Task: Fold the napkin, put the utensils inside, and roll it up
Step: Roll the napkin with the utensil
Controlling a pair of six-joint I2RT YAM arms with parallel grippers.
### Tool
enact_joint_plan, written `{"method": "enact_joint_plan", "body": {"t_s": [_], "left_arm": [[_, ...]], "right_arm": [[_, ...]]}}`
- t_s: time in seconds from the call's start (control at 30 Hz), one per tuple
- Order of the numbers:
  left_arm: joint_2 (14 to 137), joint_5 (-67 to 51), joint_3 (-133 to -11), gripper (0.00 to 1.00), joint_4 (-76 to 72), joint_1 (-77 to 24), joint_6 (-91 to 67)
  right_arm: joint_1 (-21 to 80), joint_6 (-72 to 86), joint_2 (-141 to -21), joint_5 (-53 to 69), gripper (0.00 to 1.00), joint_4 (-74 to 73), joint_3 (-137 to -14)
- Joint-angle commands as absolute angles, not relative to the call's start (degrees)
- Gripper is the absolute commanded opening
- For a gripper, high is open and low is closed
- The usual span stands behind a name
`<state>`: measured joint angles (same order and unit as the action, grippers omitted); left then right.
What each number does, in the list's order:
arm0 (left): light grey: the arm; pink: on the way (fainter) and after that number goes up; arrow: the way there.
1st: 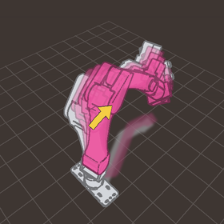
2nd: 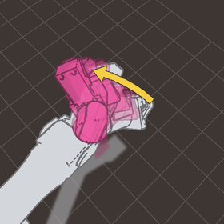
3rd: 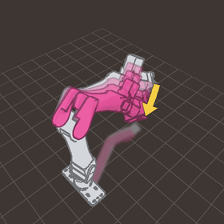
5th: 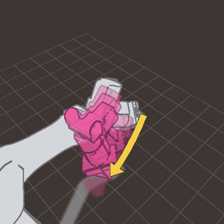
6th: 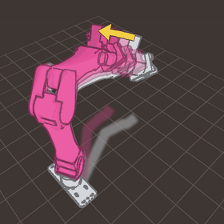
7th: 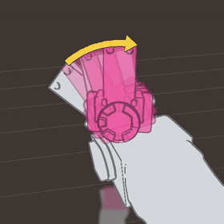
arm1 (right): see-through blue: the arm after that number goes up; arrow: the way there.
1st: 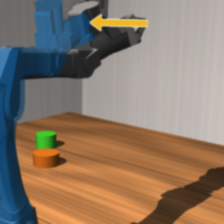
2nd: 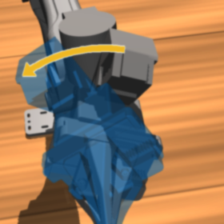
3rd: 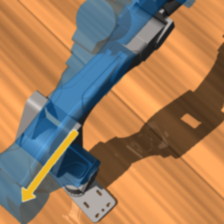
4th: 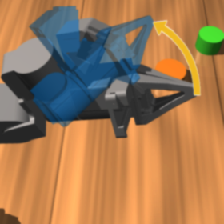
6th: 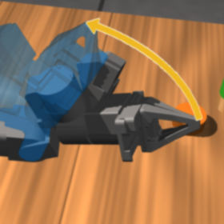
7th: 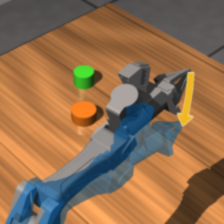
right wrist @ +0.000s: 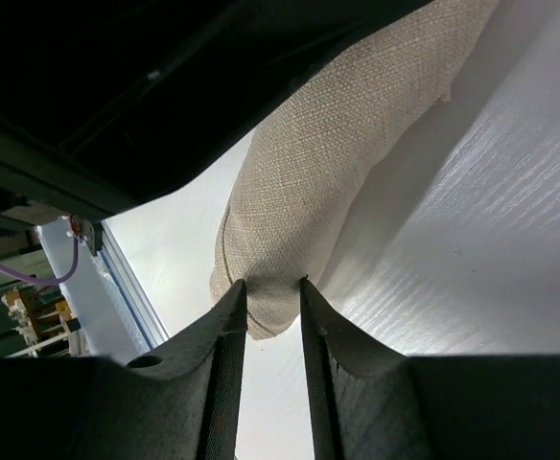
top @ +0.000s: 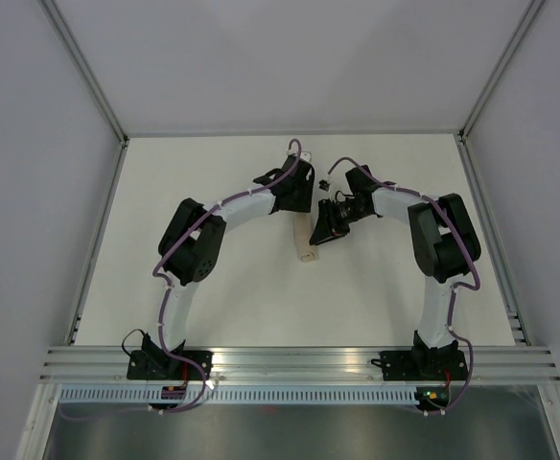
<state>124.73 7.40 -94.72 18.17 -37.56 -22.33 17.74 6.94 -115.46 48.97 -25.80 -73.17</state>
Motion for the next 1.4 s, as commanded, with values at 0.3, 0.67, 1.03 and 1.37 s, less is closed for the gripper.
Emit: {"method": "enact_joint_plan", "body": {"t_s": [0.3,0.67,1.03,1.37], "left_arm": [[125.1,5.8,-98.4,0.54,19.0,-37.4,-19.5],[120.9,8.1,-98.6,0.57,19.5,-37.0,-18.8],[112.5,6.2,-96.5,0.58,19.5,-34.0,-19.0],[83.0,-4.9,-68.7,0.60,9.9,-26.6,-20.9]], "right_arm": [[17.6,8.8,-116.7,49.7,0.32,-25.0,-72.5],[16.7,7.5,-114.9,50.8,0.32,-27.3,-74.6],[14.2,5.1,-109.9,51.1,0.34,-30.0,-76.2],[4.0,0.4,-93.7,42.6,0.38,-30.4,-72.7]]}}
